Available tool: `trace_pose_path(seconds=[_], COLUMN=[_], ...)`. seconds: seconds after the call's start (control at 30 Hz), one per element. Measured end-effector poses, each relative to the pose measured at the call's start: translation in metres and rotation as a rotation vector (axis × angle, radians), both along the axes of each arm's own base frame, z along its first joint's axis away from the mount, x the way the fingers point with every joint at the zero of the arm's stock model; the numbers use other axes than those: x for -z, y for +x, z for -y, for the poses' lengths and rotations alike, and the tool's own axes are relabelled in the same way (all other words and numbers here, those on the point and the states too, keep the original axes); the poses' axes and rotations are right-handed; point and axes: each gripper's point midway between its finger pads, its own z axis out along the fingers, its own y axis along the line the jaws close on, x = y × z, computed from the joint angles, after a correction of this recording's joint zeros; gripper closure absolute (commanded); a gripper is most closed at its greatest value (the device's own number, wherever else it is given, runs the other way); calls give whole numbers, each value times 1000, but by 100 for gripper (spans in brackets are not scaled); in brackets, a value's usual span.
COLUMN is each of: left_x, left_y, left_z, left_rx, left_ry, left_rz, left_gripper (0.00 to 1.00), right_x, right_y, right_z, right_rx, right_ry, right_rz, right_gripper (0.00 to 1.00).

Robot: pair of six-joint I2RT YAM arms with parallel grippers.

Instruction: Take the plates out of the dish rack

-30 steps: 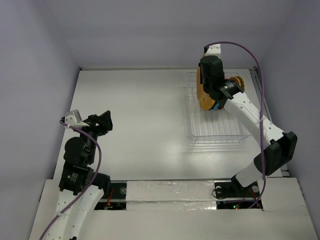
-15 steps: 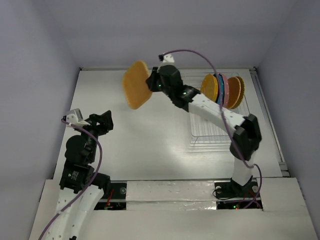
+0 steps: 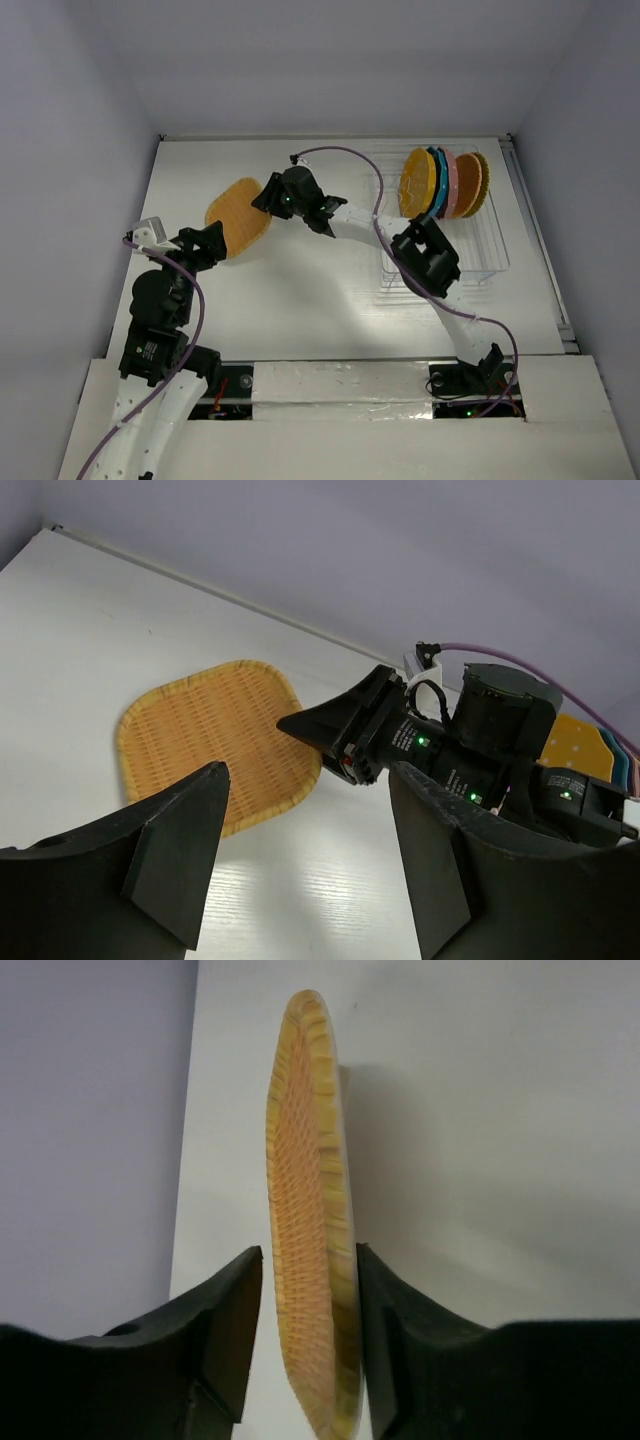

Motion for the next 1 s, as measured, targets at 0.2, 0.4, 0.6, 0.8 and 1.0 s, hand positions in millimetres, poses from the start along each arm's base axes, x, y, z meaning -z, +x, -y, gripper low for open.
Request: trace_pose_path(seconds=[0.2,0.4,0.6,0.8,1.0], left_x=[0,0,0,-1,-2], left_y=[0,0,0,-1,-2], left_z=[0,0,0,0,-1], left_rx=[0,0,0,0,0], left_ry=[0,0,0,-1,0], left_rz=[1,0,0,4,7], left_gripper=[38,38,38,48,92], right_x=[14,50,17,-109,-186], right_y=[-5,-13,-10,-2,-4], right_z=[0,17,48,139,299], right_rx=[1,11,23,130,429], right_ry=[63,-15,-138,-204,-380], right_rz=[-43,-85,16,253,386], right_gripper=[13,0,11,100,100])
